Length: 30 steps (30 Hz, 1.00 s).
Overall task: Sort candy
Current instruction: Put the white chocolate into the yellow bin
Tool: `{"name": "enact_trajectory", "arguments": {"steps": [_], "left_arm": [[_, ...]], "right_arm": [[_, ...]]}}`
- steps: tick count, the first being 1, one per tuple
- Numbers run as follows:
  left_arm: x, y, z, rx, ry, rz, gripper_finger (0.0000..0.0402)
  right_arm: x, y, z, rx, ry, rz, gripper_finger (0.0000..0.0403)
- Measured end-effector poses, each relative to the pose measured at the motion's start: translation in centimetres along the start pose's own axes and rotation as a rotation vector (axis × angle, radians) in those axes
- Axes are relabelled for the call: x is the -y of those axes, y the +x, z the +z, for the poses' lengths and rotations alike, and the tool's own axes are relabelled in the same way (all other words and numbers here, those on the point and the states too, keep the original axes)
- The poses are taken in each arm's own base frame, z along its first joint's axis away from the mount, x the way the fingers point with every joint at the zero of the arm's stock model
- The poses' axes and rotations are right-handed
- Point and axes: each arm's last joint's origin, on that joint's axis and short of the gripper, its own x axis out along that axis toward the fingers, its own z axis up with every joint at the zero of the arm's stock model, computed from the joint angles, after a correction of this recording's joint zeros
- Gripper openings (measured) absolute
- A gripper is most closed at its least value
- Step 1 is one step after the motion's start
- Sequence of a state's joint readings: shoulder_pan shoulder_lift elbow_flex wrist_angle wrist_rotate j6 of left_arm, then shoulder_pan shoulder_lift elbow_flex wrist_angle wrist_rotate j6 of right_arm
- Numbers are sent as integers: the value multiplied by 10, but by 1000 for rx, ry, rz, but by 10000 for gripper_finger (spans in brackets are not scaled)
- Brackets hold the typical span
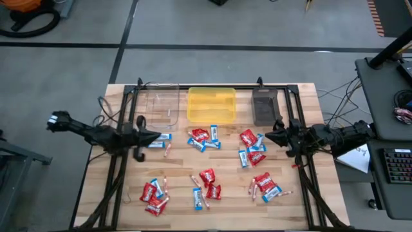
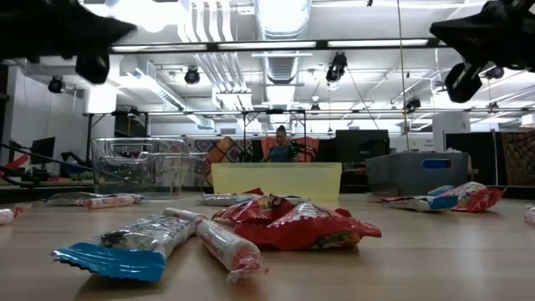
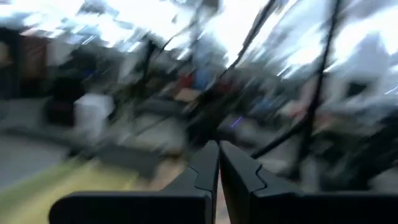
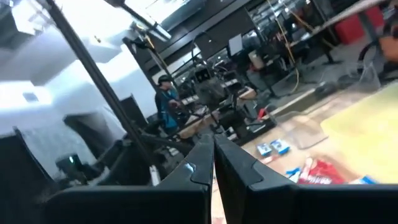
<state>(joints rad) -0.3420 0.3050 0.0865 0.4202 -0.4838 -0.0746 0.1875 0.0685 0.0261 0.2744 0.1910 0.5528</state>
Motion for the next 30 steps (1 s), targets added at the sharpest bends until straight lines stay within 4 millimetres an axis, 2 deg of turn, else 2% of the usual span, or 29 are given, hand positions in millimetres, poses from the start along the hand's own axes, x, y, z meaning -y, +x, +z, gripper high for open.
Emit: {"name": "enact_trajectory", "arguments": {"steps": [6,12,19,25,30], "left_arm": [[2,9,-12,-77,14,57,0],[8,17,-4,32,51,29,0],[13,28,-11,48,8,28,0],[16,35,-17,49,-1,28,0],[17,39,-25,14,-29,64,0]], "right_arm": [[4,0,0,41,20,-100,9],[4,2,-2,29,151,-102,9],[8,9,-15,-85,279,-159,9],[16,17,-31,-366,320,-464,9],[8,22,-20,-612,264,-764,9]]}}
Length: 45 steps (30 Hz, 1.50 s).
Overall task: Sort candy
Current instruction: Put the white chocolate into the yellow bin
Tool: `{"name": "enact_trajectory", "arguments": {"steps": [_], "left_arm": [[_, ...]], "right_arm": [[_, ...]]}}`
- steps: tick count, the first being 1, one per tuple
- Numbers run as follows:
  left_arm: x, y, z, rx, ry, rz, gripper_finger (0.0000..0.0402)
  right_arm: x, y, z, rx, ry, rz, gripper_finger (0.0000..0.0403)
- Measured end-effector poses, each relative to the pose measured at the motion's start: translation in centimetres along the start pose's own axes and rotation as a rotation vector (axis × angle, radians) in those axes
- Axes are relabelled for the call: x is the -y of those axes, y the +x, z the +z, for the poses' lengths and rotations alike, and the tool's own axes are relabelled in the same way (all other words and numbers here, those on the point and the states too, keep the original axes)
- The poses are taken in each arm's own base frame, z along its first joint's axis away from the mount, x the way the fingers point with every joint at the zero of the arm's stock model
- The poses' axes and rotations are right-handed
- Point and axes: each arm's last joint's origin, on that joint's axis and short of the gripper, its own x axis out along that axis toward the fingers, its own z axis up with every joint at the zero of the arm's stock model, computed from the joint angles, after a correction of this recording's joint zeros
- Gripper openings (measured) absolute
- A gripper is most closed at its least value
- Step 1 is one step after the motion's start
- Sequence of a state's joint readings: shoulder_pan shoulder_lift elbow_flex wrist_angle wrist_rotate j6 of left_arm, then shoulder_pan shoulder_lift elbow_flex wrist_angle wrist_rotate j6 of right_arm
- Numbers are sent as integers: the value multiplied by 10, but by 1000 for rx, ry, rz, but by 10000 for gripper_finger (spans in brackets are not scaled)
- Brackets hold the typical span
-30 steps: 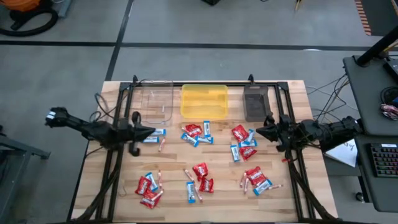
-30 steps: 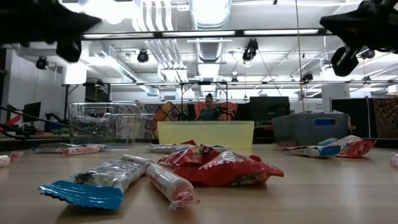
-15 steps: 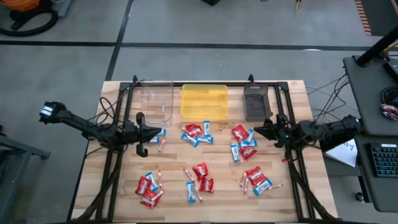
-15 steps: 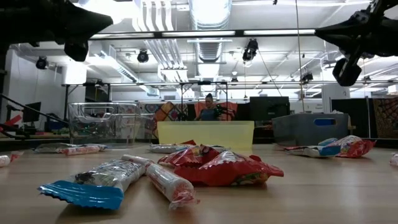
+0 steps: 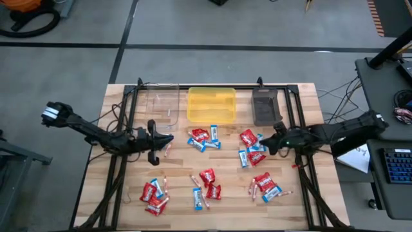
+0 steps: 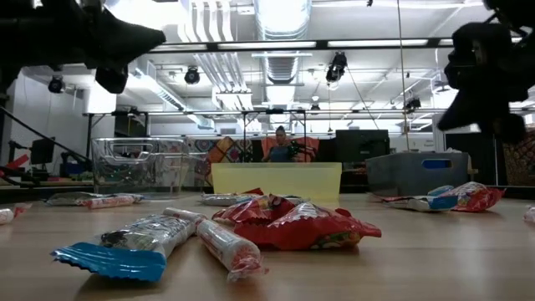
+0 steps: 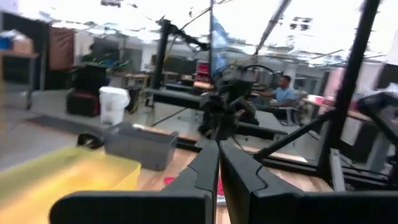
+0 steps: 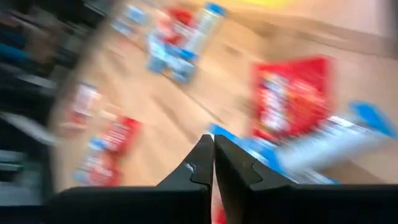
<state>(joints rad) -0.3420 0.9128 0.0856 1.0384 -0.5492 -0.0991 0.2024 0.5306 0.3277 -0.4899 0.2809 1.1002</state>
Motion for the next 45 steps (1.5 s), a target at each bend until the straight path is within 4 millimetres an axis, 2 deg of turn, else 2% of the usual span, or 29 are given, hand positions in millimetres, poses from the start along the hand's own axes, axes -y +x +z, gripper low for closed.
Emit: {"name": "enact_trajectory", "arguments": {"steps": [5,11,15,23,29,34,38,45], "left_arm": [[-3,2,-7,-15,-99,149,0],[-3,4,-9,-2,-146,180,0],[-3,3,-6,23,-148,175,0],[-4,2,-1,48,-145,170,0],[-3,2,-2,40,-137,171,0],[-3,3,-6,23,-123,173,0],[-3,4,-8,9,-112,176,0],[-3,5,-11,-3,-104,177,0]], "right_arm": [[-11,-12,10,-118,-78,-249,9],[-31,-6,17,-162,-9,-300,20],[-40,-1,19,-189,-15,-310,62],[-41,18,14,-182,64,-426,177],[-40,38,10,-169,79,-501,222],[-40,56,9,-166,95,-524,224],[-33,70,9,-180,102,-603,218],[-25,89,9,-200,85,-653,191]]}}
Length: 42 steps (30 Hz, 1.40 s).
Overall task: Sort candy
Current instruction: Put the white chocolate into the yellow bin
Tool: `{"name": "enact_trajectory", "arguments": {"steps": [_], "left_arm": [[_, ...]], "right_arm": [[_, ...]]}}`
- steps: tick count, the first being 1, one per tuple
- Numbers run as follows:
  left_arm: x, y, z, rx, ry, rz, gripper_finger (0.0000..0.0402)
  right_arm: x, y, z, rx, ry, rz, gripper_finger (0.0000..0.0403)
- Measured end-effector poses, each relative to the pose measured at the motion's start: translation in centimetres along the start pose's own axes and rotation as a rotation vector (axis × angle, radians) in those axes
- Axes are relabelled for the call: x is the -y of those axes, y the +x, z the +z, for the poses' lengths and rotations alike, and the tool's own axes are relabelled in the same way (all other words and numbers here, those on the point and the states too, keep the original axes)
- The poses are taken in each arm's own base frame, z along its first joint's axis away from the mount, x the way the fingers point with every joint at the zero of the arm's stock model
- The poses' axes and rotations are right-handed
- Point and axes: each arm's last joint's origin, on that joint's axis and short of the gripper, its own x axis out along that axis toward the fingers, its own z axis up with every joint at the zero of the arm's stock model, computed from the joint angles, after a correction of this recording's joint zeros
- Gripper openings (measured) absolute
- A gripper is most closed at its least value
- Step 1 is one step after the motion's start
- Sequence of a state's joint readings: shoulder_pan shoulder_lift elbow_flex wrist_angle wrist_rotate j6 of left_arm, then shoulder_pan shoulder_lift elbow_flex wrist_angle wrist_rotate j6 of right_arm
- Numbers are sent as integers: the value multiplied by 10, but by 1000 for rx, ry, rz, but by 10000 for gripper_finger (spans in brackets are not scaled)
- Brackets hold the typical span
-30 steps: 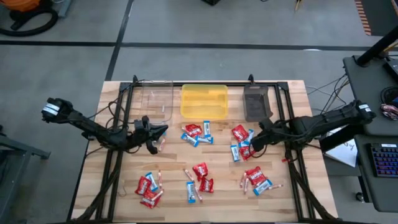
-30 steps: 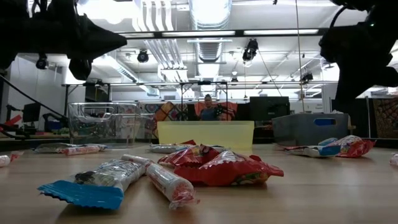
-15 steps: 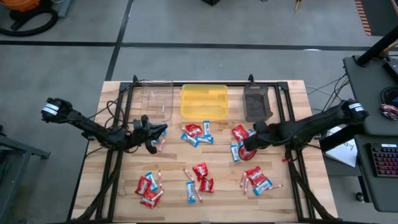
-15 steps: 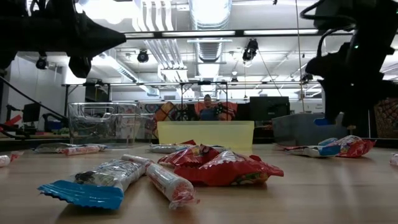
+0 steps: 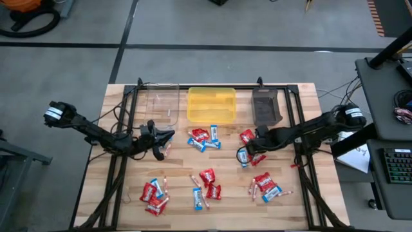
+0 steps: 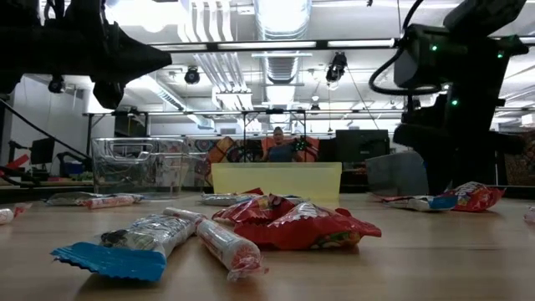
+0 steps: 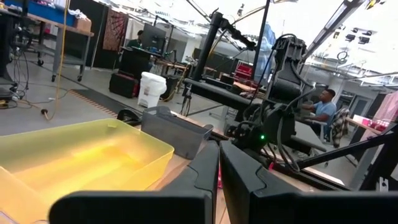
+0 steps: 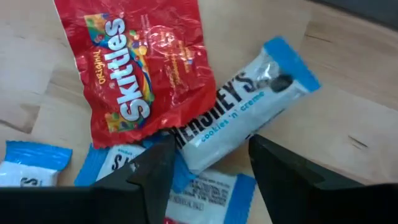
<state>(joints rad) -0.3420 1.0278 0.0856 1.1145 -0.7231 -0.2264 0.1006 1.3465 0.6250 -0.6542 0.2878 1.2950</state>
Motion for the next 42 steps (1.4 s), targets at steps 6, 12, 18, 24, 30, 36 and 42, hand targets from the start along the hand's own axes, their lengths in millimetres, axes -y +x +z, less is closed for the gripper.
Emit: {"name": "enact_trajectory", "arguments": {"steps": [6,12,18,24,30,36,42], "left_arm": [[0,0,0,0,0,0,0],[0,0,0,-1,1,0,0],[0,0,-2,-9,9,2,0],[0,1,-4,-20,22,6,0],[0,1,-4,-22,-35,6,0],[0,1,-1,4,-168,0,0],[-1,1,-7,-47,-133,15,0]], "right_arm": [[-3,8,0,-1,-13,-23,126],[-3,10,0,-1,-31,-35,37],[-1,3,1,-9,-34,-5,10],[2,-15,6,20,-28,83,8],[7,-36,10,54,-10,192,8],[15,-54,15,136,-12,269,8],[20,-63,19,262,-127,263,8]]}}
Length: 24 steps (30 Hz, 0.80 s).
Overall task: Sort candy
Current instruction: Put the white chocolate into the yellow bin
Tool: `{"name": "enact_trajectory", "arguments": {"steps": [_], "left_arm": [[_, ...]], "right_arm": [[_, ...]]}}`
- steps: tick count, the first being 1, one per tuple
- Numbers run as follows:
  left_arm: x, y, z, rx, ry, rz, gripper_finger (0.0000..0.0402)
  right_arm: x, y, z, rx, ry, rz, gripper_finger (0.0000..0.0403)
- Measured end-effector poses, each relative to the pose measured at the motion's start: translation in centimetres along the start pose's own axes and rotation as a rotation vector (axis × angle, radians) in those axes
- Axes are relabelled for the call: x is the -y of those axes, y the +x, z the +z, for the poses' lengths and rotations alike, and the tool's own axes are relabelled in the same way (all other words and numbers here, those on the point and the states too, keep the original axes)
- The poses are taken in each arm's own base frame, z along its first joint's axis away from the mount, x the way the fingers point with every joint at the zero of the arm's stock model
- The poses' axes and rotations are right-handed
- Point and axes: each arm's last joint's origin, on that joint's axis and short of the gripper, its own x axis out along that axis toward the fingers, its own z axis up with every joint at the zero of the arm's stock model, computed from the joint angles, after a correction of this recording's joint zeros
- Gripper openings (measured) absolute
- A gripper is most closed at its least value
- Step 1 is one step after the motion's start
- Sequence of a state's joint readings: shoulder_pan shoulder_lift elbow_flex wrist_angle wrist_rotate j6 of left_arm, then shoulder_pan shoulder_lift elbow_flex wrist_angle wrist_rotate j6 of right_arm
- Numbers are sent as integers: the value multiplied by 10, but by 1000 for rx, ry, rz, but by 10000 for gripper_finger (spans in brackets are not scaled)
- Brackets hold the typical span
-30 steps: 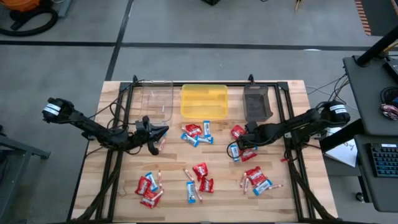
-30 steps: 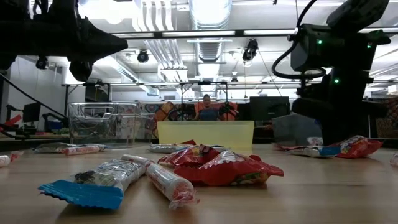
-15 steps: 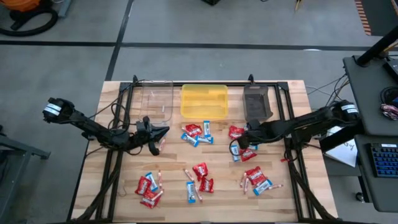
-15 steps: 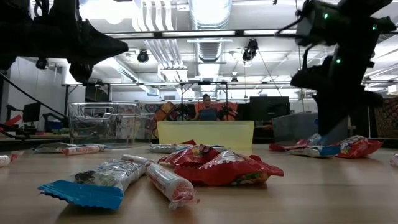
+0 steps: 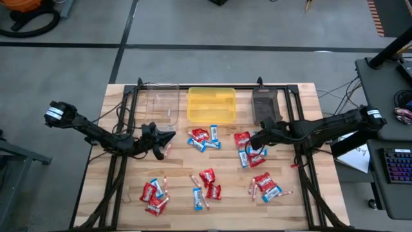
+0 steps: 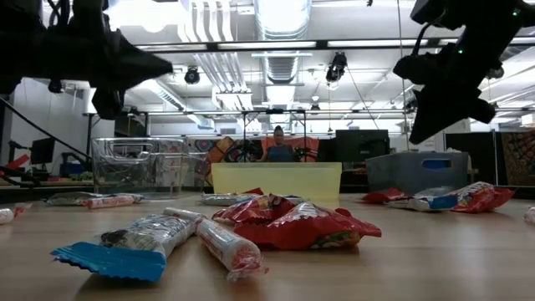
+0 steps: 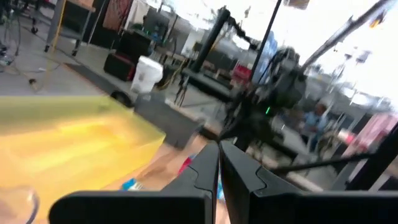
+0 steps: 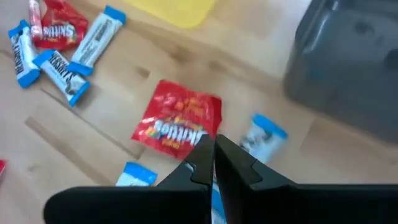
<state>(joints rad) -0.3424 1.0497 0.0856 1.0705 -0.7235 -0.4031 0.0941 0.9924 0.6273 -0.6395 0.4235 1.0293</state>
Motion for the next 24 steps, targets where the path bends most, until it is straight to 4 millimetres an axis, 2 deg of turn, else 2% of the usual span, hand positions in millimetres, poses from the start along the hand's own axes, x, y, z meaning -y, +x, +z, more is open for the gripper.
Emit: {"name": "enact_trajectory", "arguments": {"steps": [4,6,9,12,20,24], "left_arm": [[-2,1,-9,-67,41,-6,0],[-1,1,-12,-89,3,-32,0],[3,2,-13,-93,-140,-78,0],[9,3,-14,-116,-183,-149,0],[26,16,-12,-116,-32,-217,0],[36,24,-7,-88,15,-230,0]], "right_arm": [[-10,-1,-7,35,-156,32,8],[-15,-1,-14,75,-202,12,8],[-18,-1,-20,69,-172,14,8],[-19,1,-22,48,-117,13,8],[-17,2,-21,79,-244,-23,9],[-13,5,-18,52,-93,-48,17]]}}
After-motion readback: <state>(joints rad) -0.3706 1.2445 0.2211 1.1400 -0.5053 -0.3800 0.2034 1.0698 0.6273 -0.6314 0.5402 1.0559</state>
